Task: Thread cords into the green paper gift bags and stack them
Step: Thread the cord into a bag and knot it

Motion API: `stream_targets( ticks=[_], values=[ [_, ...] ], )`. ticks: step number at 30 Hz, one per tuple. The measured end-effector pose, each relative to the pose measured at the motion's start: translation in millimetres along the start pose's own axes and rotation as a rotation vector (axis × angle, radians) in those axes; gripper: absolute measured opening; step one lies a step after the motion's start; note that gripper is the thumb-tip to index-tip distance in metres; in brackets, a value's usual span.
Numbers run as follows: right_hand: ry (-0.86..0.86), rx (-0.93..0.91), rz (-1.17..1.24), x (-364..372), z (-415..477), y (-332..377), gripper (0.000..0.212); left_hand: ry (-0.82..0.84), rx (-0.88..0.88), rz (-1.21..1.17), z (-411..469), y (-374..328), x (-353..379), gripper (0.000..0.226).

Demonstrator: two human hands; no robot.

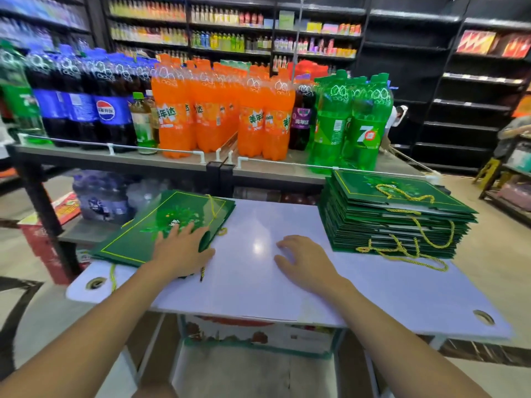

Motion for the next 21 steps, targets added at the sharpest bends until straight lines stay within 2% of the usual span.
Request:
stream_targets(
  ticks=[5,10,14,18,21],
  values=[
    [-0.004,0.004,0.027,-0.8,-0.5,0.7,0.041,-0.038,0.091,-0.061,1.2,-15.7,-3.1,0.064],
    [-0.074,0.057,0.223,-9.5,0.9,-8.7,0.037,-0.014,0.254,-0.091,-10.5,-41.7,1.2,0.067],
    [-0.138,-0.014,0.234,-17.1,0.4,-5.3,0.039,-0.005,0.399,-0.128,-28.5,-70.5,0.3,0.068],
    [-0.041,-0.017,0.041,-5.9,0.9,3.3,0.061,-0.021,0.509,-0.131,-44.5,-86.6,-2.9,0.070],
    [0.020,-0.007,-0.042,-1.3,2.8,8.3,0.058,-0.071,0.441,-0.208,-33.9,-63.9,-11.3,0.069]
  ],
)
Point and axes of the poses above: each hand's wrist, its own z-axis towards the middle knuckle, its own x-axis out of the palm, y = z × x, the point moved 9 cm from there along z, towards the middle knuckle, and after that the axes turned 13 degrees about x, right-handed, at the moved point
